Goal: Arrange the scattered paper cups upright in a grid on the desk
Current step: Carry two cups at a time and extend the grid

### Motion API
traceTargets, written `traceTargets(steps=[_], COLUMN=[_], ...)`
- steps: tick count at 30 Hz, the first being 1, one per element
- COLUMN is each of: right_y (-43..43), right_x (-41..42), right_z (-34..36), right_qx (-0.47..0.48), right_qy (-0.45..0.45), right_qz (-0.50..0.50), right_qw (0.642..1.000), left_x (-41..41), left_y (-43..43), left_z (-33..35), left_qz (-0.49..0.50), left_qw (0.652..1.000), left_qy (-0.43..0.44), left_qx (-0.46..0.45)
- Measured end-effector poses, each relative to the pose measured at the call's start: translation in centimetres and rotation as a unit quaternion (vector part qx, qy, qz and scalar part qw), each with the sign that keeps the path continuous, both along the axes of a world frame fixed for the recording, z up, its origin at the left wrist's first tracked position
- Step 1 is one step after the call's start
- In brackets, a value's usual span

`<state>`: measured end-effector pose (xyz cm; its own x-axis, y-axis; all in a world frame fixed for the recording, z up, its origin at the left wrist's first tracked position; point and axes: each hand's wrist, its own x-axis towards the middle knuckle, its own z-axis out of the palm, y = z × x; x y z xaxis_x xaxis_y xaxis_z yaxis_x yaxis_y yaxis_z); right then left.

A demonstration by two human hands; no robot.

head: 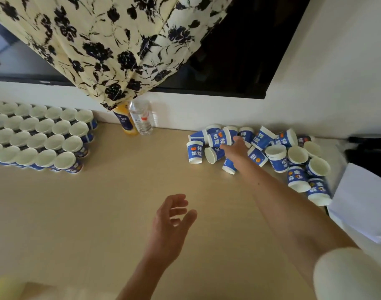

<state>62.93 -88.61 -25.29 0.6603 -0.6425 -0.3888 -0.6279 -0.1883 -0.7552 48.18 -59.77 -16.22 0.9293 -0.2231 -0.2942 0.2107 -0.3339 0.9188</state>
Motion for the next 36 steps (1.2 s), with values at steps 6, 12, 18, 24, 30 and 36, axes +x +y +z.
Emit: traceTargets(steps=[6,12,18,24,30,36], right_y=[-0.7,-0.6,1.4,5.6,8.3,9.5], right_x=[0.6,0.4,-2.4,-7.2,-7.8,-3.4], right_z=[-1.2,-1.4,1.9,8.0,9.5,4.3], right_qx=[-0.056,-0.072,-0.045,0.045,0.096,0.055], right_qy=[-0.013,-0.069,-0.176,-0.155,-0.173,-0.196], right_qz=[-0.012,-0.015,0.167,0.449,0.521,0.277], right_qw=[0.998,0.995,0.969,0.879,0.830,0.939], left_x=[0.4,0.3,1.1,3.0,4.1,3.8], left_y=[-1.5,-2.3,-2.0,-1.1,-0.7,1.4], left_z=[0.2,0.6,0.7,1.1,1.5,1.2], left_qz=[0.014,0.003,0.013,0.015,0.012,0.100], left_qw=[1.000,0.999,0.995,0.979,0.982,0.983], left_qy=[-0.002,0.000,-0.056,-0.090,-0.071,-0.061], left_qx=[0.018,0.036,0.086,0.180,0.176,0.144])
